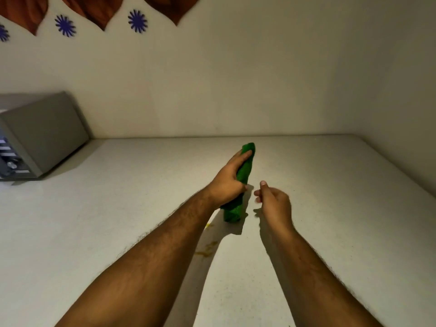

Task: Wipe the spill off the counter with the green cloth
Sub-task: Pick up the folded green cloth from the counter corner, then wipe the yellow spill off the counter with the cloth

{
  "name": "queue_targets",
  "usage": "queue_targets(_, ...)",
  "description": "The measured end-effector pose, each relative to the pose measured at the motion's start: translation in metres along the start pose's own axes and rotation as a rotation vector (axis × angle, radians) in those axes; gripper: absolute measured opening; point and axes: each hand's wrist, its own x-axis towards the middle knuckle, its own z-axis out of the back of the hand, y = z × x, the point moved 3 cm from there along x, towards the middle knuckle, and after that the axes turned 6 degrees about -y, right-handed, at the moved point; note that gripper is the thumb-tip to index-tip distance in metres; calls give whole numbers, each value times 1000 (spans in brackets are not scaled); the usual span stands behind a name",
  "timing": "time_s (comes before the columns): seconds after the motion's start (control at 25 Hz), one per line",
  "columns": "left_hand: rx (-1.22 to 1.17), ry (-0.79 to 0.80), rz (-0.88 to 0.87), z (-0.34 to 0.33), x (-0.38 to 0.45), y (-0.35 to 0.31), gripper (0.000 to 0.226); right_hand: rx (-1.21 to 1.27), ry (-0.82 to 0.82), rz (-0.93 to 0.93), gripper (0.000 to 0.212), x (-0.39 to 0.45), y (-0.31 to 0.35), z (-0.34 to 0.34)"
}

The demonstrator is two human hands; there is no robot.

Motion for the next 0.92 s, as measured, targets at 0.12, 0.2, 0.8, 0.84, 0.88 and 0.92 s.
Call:
queue_targets(0.12,105,142,-153,7,-17,-29,104,381,349,-501,80,-30,-4,-14)
queue_targets(0.2,197,252,-316,12,-36,-37,101,747,516,-609,91,-37,4,-19)
queue_targets(0.8,-24,-39,-172,115,-122,90,39,750,330,-361,42,-81,36,-84)
queue_targets(0.84,32,-96,-191,126,-121,94,32,760,297,-379,41,-82,35,-86)
queue_targets(0.88,137,-170,-201,136,-121,100,27,759,272,-379,41,-82,33,-84)
queue_targets(0.92,268,-237,-194,148,-121,111,25,739,256,-366,40,-82,32,-82)
